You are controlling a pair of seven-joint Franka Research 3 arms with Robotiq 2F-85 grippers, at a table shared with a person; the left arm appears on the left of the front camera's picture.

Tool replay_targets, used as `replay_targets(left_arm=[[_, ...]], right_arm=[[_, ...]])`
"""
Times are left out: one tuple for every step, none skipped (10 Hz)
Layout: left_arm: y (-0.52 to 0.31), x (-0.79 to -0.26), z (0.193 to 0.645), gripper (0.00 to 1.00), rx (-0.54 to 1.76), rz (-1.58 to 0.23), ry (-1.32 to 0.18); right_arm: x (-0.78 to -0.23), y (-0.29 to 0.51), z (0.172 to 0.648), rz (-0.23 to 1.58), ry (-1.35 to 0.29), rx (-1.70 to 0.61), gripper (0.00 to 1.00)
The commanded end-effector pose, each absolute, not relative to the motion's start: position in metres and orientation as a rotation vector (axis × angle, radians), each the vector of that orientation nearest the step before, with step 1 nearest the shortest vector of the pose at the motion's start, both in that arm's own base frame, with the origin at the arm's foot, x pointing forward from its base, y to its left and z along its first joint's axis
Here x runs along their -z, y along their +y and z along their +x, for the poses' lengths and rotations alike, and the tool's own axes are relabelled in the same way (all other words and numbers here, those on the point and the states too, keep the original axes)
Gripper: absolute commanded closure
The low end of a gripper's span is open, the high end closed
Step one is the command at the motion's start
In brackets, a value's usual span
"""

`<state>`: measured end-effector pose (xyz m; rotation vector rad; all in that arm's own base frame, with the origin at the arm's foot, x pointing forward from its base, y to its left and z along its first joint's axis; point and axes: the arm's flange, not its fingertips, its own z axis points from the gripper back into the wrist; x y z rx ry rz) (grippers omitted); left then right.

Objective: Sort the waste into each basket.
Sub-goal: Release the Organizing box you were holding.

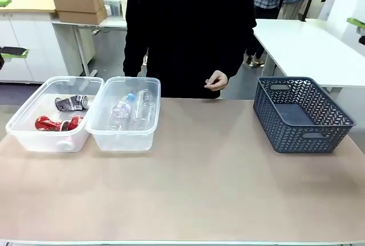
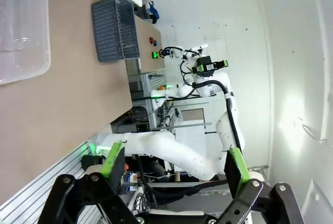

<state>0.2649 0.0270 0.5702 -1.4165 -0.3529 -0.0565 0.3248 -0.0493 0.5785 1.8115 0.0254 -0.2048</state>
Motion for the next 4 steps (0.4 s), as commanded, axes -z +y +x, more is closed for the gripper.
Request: replay_targets(left_arm=[[0.0317, -0.5754, 0.2619, 0.0, 0.076, -1.439, -0.379], [0.0317, -0.5754, 0.2619, 0.0, 0.076, -1.439, -0.379], [0.0317, -0.5754, 0.2619, 0.0, 0.076, -1.439, -0.379], [0.0317, -0.5754, 0.2619, 0.0, 0.076, -1.439, -0.379]], right_arm=[[-0.5822, -0.0548, 0.3284, 1.83, 0.006, 0.185, 0.0], [-0.5822, -0.0548, 0.3284, 1.83, 0.006, 0.185, 0.0], [-0.5822, -0.0548, 0.3284, 1.83, 0.006, 0.185, 0.0], [-0.5822, -0.0548, 0.3284, 1.83, 0.006, 0.185, 0.0]])
